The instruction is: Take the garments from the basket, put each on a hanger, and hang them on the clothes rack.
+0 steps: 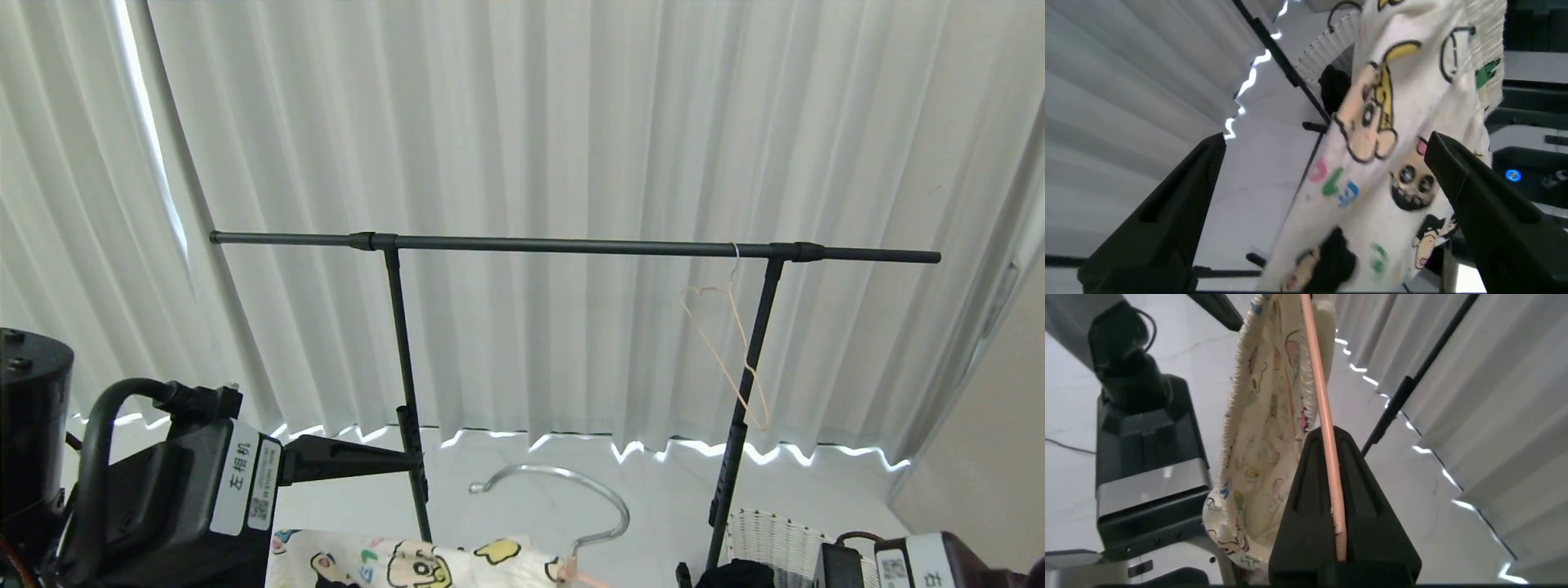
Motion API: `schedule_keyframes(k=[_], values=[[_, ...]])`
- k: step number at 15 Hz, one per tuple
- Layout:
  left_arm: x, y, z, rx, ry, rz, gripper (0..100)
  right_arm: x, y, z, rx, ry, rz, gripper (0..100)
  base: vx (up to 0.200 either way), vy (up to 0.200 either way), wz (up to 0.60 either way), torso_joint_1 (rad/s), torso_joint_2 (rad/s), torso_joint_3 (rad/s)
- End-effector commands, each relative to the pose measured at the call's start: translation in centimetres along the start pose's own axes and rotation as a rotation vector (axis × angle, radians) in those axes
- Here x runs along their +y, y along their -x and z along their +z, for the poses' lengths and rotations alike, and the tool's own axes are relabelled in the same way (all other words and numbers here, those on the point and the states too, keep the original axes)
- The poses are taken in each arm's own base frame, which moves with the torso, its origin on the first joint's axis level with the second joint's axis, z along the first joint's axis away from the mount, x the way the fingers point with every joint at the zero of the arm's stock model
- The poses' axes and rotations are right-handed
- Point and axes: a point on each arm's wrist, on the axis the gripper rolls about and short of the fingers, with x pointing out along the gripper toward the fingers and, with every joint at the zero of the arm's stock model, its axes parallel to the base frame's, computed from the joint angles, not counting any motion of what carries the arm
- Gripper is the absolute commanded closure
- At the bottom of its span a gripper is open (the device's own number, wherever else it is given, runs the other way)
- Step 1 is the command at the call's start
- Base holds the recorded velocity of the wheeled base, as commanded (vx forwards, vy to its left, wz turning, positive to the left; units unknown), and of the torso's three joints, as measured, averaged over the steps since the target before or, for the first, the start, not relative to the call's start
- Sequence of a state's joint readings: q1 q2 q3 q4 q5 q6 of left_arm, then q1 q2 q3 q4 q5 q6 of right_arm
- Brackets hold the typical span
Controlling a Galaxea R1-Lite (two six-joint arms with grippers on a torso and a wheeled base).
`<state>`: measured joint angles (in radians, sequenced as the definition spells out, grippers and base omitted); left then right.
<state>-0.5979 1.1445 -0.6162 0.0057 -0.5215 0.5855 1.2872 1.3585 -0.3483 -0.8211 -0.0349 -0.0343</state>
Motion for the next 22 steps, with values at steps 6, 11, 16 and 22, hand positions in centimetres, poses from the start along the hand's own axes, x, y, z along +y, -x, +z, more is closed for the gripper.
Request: schedule_keyframes(k=[6,11,16,22], values=[[-1.4,-0.3,-2.0,0.021,-0.040,-0.086,100,0.8,-0.1,-0.1,0.003,0.029,0.043,100,0.000,0.000,0.00,0.000,0.00,0.000],[-1.8,-0.4,-2.7,0.041,-0.024,-0.099,100,0.8,-0.1,-0.1,0.005,0.043,0.039,100,0.000,0.000,0.00,0.000,0.00,0.000],[-1.6,-0.4,-3.0,0.057,-0.001,-0.085,100,0.8,0.3,-0.6,0.018,0.044,0.030,0,0.000,0.000,0.00,0.000,0.00,0.000],[-0.5,0.7,-5.1,0.188,0.042,0.171,100,-1.7,2.3,-3.7,0.123,0.011,-0.187,0,0.000,0.000,0.00,0.000,0.00,0.000]])
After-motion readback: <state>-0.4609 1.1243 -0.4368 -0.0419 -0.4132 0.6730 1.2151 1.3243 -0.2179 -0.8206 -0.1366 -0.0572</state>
